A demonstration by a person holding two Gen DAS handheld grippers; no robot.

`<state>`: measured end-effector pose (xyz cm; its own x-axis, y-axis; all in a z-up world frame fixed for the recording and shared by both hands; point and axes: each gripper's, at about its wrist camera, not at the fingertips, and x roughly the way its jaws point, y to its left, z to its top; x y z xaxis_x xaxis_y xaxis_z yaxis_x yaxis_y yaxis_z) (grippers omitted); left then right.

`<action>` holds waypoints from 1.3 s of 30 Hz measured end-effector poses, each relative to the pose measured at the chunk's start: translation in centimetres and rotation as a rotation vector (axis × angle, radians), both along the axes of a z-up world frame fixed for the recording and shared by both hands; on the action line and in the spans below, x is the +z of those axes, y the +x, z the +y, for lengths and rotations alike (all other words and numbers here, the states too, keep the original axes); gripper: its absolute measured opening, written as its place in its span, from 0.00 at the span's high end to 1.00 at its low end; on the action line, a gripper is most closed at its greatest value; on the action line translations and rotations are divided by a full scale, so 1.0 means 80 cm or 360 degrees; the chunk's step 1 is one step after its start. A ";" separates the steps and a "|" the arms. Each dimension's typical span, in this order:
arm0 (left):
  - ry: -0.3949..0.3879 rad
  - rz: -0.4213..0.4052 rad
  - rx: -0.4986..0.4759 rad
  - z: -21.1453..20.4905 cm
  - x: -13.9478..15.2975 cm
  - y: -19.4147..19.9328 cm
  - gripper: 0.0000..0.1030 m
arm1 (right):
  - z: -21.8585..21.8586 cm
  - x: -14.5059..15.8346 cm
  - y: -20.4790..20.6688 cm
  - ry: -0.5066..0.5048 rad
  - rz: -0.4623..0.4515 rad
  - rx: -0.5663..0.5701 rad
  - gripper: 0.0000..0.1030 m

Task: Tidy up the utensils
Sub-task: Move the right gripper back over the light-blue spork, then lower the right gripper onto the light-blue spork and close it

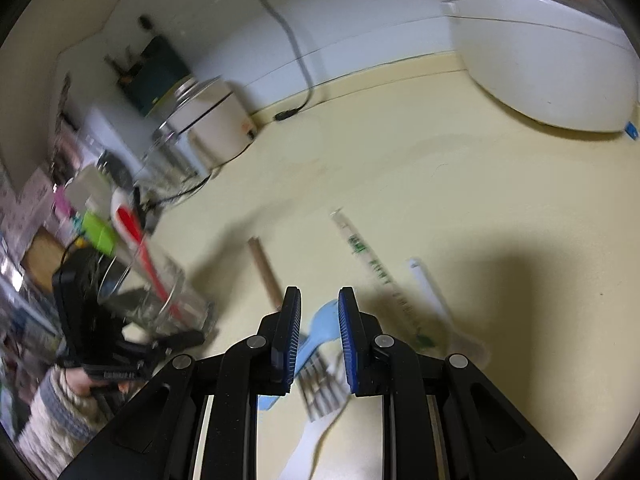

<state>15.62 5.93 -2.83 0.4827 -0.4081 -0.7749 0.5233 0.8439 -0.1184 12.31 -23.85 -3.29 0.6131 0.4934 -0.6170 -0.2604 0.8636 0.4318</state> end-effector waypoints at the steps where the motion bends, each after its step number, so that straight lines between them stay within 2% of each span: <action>1: -0.0001 0.0000 0.0000 0.000 0.000 0.000 0.31 | 0.006 0.000 -0.003 -0.0011 -0.0007 0.0030 0.81; 5: 0.0001 0.0000 -0.0001 0.000 0.000 0.001 0.31 | 0.027 -0.006 -0.013 -0.0119 -0.0013 0.0095 0.81; 10: -0.0001 0.0001 -0.0001 0.001 0.000 0.001 0.31 | 0.031 -0.011 -0.011 -0.0125 0.0031 0.0122 0.81; 15: -0.0007 0.0003 -0.0003 0.003 0.000 0.001 0.31 | 0.060 -0.015 -0.026 -0.0175 0.0014 0.0313 0.81; 20: -0.0001 0.0000 -0.0003 0.004 0.000 0.001 0.31 | 0.095 -0.029 -0.040 -0.0330 0.0024 0.0458 0.81; 23: -0.0003 0.0001 -0.0003 0.005 0.000 0.001 0.31 | 0.096 -0.035 -0.040 -0.0385 0.0056 0.0435 0.81; 30: -0.0004 0.0001 -0.0003 0.003 0.000 0.001 0.31 | 0.072 -0.034 -0.034 -0.0373 0.0105 0.0338 0.81; 36: -0.0017 0.0007 -0.0004 0.006 0.001 0.001 0.31 | 0.025 -0.023 -0.017 -0.0179 0.0093 0.0127 0.81; 39: -0.0022 0.0009 -0.0005 0.009 0.002 0.001 0.31 | 0.014 -0.015 -0.016 -0.0161 0.0034 0.0048 0.81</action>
